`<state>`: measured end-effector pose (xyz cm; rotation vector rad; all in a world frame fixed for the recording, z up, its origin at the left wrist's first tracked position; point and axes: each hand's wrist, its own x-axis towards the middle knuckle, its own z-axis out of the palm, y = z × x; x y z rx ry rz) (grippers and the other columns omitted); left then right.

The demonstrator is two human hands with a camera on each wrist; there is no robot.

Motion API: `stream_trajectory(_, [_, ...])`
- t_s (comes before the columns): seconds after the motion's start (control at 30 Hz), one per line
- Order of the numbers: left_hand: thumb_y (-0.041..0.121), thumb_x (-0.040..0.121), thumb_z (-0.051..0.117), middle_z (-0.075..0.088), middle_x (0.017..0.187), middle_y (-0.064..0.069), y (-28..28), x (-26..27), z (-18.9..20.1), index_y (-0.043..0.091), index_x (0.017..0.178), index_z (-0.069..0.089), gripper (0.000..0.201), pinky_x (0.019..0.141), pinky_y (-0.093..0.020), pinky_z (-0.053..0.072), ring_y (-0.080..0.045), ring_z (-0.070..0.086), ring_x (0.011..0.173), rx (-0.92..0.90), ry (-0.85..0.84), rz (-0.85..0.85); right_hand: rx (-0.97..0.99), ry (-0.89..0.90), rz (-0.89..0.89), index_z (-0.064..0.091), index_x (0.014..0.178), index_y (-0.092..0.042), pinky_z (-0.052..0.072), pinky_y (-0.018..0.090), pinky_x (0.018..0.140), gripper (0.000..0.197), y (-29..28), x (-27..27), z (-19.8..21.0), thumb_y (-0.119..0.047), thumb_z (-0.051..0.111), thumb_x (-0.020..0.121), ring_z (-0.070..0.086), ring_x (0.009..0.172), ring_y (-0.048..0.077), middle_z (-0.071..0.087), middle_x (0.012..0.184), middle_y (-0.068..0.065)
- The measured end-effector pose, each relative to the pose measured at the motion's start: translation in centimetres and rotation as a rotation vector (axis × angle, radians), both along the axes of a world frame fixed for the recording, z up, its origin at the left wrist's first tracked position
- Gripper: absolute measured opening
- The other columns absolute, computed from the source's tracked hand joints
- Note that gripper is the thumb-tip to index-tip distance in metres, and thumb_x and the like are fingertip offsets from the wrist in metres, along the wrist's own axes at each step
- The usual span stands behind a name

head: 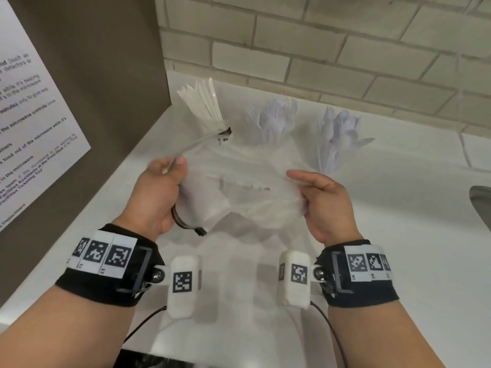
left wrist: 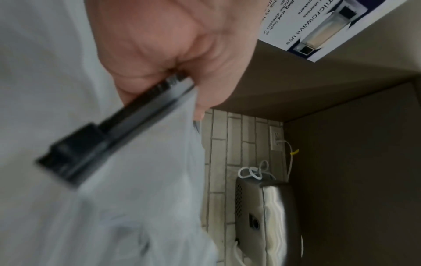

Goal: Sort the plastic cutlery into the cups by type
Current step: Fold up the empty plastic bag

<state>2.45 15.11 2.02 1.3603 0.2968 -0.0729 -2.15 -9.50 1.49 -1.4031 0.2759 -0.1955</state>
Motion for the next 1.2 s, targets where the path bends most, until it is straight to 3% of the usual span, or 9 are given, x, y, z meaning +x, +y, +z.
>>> stream_trajectory(0.13, [-0.002,0.096,0.04,0.068,0.083,0.008,0.4,-0.8,0.8,0.034,0.093,0.058,0.04,0.064,-0.019,0.052,-0.006,0.064,0.072,0.164,-0.241,-0.135,-0.009,0.047,0.105,0.08,0.077,-0.021,0.047,0.038,0.08,0.053,-0.1,-0.8,0.5,0.011,0.04,0.09,0.065,0.083,0.021,0.075,0.084,0.0])
stream_trajectory(0.23, [-0.009,0.094,0.035,0.071,0.08,0.017,1.0,-1.4,1.6,0.029,0.073,0.071,0.057,0.07,-0.006,0.044,0.006,0.063,0.078,0.351,-0.321,-0.322,-0.156,0.039,0.265,0.074,0.103,-0.027,0.042,0.041,0.096,0.029,-0.9,-1.5,0.6,-0.01,0.066,0.081,0.059,0.104,0.025,0.069,0.106,0.002])
stream_trajectory(0.33, [0.008,0.095,0.053,0.062,0.118,0.025,1.6,-1.8,2.5,0.033,0.115,0.065,0.034,0.089,-0.001,0.036,0.017,0.052,0.109,0.499,-0.368,-0.48,-0.562,0.09,0.32,0.049,0.135,-0.037,0.039,0.031,0.107,0.08,-1.3,-2.0,0.4,-0.018,0.083,0.065,0.047,0.122,0.009,0.051,0.134,-0.002])
stream_trajectory(0.43, [0.015,0.081,0.074,0.046,0.135,0.022,1.6,-2.0,2.9,0.031,0.14,0.045,0.068,0.092,0.006,0.024,0.009,0.042,0.123,0.881,-0.448,-0.55,-0.907,0.154,0.241,0.029,0.147,-0.029,0.032,0.018,0.1,0.092,-0.6,-2.2,0.9,-0.014,0.081,0.073,0.045,0.122,0.013,0.045,0.138,-0.001])
stream_trajectory(0.57, [0.019,0.078,0.075,0.058,0.124,0.005,1.1,-2.3,2.2,0.027,0.13,0.056,0.056,0.085,-0.012,0.032,-0.011,0.053,0.101,1.163,-0.387,-0.419,-1.121,0.143,0.017,0.057,0.124,-0.009,0.022,0.004,0.086,0.045,-1.0,-2.2,1.3,-0.022,0.072,0.084,0.049,0.12,0.021,0.042,0.124,0.004])
stream_trajectory(0.73, [0.017,0.07,0.079,0.031,0.143,0.012,2.0,-2.8,2.1,0.019,0.091,0.073,0.022,0.108,-0.027,0.026,-0.011,0.026,0.134,1.233,-0.728,-0.454,-1.171,0.05,0.139,0.063,0.112,-0.004,0.027,0.011,0.096,0.034,-1.6,-2.8,2.6,-0.027,0.069,0.087,0.044,0.122,0.006,0.032,0.146,-0.009])
stream_trajectory(0.9, [0.006,0.075,0.061,0.01,0.154,0.009,0.8,-4.8,4.6,0.055,0.128,0.036,0.077,0.062,-0.028,0.052,-0.007,0.06,0.079,1.301,-0.867,-0.887,-1.212,0.078,0.175,0.064,0.115,-0.015,0.033,0.012,0.076,0.029,-1.9,-2.4,4.3,-0.03,0.063,0.09,0.058,0.103,0.015,0.061,0.113,-0.004])
stream_trajectory(1.03, [0.025,0.09,0.049,0.034,0.128,0.006,-0.7,-5.3,4.2,0.055,0.133,0.038,0.054,0.065,-0.018,0.034,-0.008,0.045,0.084,1.58,-0.666,-0.965,-1.181,-0.124,0.041,0.063,0.082,-0.02,0.038,0.022,0.058,0.006,-1.3,-2.5,4.8,-0.022,0.068,0.086,0.053,0.064,0.013,0.06,0.074,-0.006])
stream_trajectory(1.2, [0.042,0.088,0.04,0.056,0.11,0.005,-1.0,-4.1,3.7,0.039,0.135,0.046,0.047,0.084,-0.032,0.044,-0.018,0.056,0.094,1.542,-0.549,-0.73,-1.109,-0.508,-0.151,0.065,0.076,-0.012,0.048,0.026,0.068,0.013,0.3,-3.4,4.5,-0.01,0.077,0.07,0.055,0.078,0.015,0.058,0.09,0.001])
